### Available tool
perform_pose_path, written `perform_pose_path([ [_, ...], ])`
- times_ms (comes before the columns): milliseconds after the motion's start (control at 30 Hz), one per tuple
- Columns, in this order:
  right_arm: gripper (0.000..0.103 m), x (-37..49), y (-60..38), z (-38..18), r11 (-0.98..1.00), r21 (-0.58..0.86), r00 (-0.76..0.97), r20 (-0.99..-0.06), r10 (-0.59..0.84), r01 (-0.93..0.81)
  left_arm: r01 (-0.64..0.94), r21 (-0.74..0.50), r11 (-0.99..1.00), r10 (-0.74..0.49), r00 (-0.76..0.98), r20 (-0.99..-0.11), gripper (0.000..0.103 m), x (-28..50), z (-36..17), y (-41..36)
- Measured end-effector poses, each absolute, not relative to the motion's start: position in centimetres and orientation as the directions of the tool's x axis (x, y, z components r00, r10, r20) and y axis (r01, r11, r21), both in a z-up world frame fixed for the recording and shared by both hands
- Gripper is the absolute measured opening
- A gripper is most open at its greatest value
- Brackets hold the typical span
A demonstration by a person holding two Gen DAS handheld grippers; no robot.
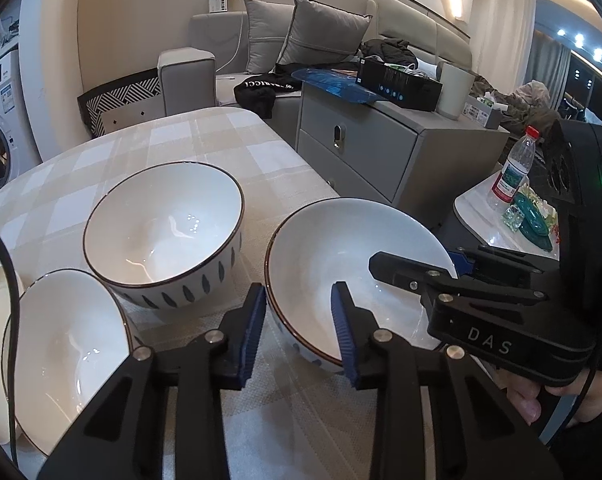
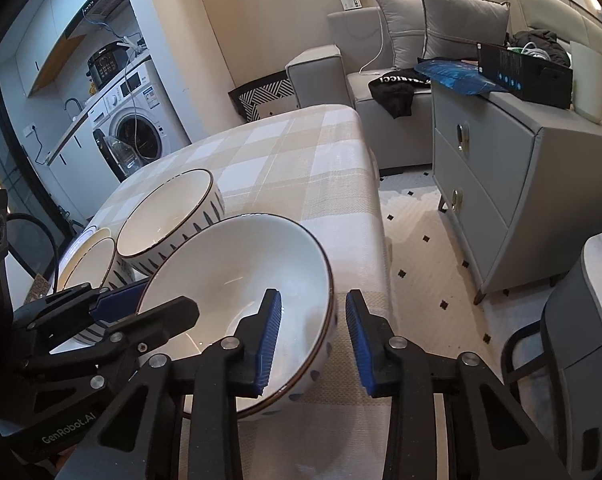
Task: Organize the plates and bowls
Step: 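Close the right gripper on the rim of the blue-patterned bowl, then lift the bowl with the right gripper and set it into another bowl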
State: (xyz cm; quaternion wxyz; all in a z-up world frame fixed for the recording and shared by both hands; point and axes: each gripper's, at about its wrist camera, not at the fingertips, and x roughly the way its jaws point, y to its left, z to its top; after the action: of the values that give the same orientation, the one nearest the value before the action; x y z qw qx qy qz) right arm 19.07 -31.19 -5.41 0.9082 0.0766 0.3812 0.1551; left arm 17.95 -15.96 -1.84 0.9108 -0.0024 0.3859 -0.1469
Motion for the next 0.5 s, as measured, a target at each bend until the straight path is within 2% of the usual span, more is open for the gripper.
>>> perform_pose_path([
  [133, 0.030, 19.19, -30.71, -5.41, 0.944, 0.253, 0.658, -0.678, 0.328, -0.210, 0.262, -0.104, 0.960, -0.256, 0.659, -0.707, 0.032, 18.10, -1.83, -16.23],
  [300, 0.020, 19.14, -31.05, -5.39, 0.950, 0.271, 0.664, -0.683, 0.305, -0.157, 0.254, -0.088, 0.963, -0.241, 0.674, -0.698, 0.028, 17.91, -1.77, -16.42],
  [367, 0.018, 19.03, -31.07, -5.42, 0.955, 0.261, 0.664, -0.689, 0.289, -0.144, 0.259, -0.088, 0.962, -0.246, 0.680, -0.691, 0.024, 17.78, -1.56, -16.37],
  [500, 0.016, 18.67, -31.21, -5.32, 0.957, 0.258, 0.668, -0.690, 0.278, -0.131, 0.263, -0.094, 0.960, -0.253, 0.678, -0.690, 0.022, 17.70, -1.37, -16.06],
])
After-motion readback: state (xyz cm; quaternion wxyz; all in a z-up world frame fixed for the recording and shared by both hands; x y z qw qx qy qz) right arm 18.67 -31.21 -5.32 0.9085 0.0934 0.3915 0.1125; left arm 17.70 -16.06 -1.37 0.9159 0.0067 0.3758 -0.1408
